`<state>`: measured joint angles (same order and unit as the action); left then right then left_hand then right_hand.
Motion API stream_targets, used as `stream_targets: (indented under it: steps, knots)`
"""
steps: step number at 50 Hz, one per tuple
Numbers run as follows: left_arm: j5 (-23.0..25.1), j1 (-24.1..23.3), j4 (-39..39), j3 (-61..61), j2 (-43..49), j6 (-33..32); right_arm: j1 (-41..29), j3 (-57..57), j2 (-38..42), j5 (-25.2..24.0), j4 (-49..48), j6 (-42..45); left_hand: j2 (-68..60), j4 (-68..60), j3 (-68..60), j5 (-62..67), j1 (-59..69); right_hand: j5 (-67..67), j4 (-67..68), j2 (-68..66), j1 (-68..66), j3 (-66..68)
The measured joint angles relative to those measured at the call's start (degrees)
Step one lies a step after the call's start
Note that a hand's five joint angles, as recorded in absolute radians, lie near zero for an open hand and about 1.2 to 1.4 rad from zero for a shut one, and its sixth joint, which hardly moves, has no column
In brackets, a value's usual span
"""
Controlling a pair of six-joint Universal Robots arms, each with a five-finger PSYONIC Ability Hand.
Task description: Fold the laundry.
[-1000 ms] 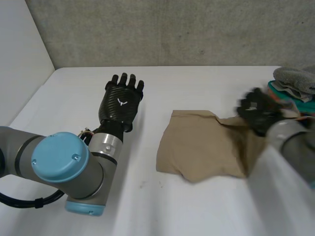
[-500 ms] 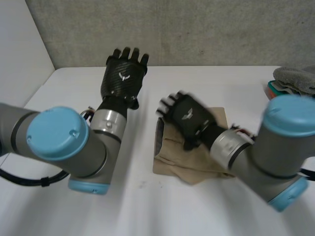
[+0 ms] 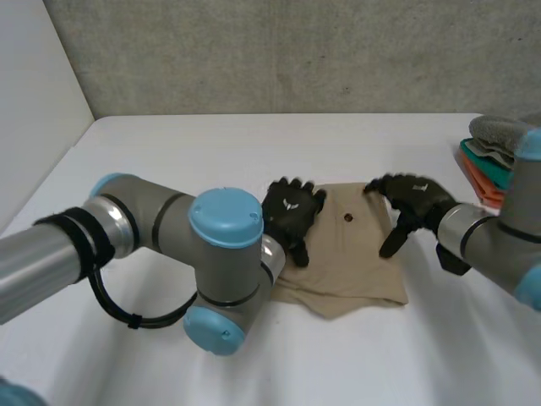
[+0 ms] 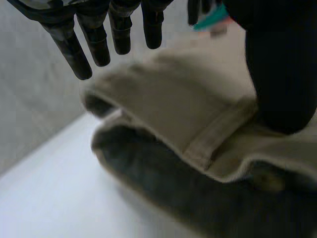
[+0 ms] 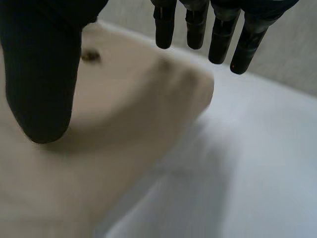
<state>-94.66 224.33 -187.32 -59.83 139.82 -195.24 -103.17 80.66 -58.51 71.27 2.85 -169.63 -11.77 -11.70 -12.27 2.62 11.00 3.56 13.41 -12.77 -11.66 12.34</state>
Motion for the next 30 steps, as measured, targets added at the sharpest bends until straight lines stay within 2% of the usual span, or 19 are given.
stream_targets:
  steps: [7,14,19,26,27,28,29,30]
  knots:
    - [-3.27,0.48,5.19,0.65,2.86,-3.85,-1.03,-2.98,7.31,1.24,0.97,6.86,0.00,0.00,0.00,0.01,-0.01,0.00,0.02,-0.01,1.35,0.00]
    - [-3.50,0.44,6.75,0.04,1.88,-6.36,-2.38,-3.33,7.17,3.52,0.81,11.70,0.00,0.00,0.00,0.00,-0.16,0.00,0.02,-0.01,2.22,-0.14]
    - [-3.07,0.31,6.61,-0.41,-3.24,-6.10,-2.86,-1.69,2.01,4.13,-0.55,12.23,0.00,0.00,0.00,-0.05,-0.16,-0.25,0.03,-0.01,2.22,-0.14]
    - [0.05,1.38,6.53,-2.79,-15.87,-4.08,-3.30,6.48,-10.71,6.13,-7.84,11.91,0.00,0.00,0.00,-0.14,-0.16,-0.26,0.02,-0.01,2.22,-0.14]
    - [2.13,2.24,6.81,-3.87,-19.00,-3.59,-3.63,9.49,-14.03,6.69,-10.09,11.93,0.00,0.00,0.00,-0.14,-0.16,-0.26,0.02,-0.01,2.22,-0.14]
    - [2.13,2.24,6.81,-3.87,-19.00,-3.59,-3.63,9.49,-14.03,6.69,-10.09,11.93,0.00,0.00,0.00,-0.14,-0.16,-0.26,0.02,-0.01,2.22,-0.14]
    - [7.12,4.09,7.97,-6.06,-24.00,-2.93,-4.52,14.79,-18.32,7.45,-13.72,11.93,0.00,0.00,0.00,-0.14,-0.16,-0.26,0.02,-0.01,2.22,-0.14]
    - [8.60,4.60,8.49,-6.64,-25.13,-2.80,-4.85,16.18,-19.16,7.59,-14.59,11.93,0.00,0.00,0.00,-0.14,-0.16,-0.26,0.02,-0.01,2.22,-0.14]
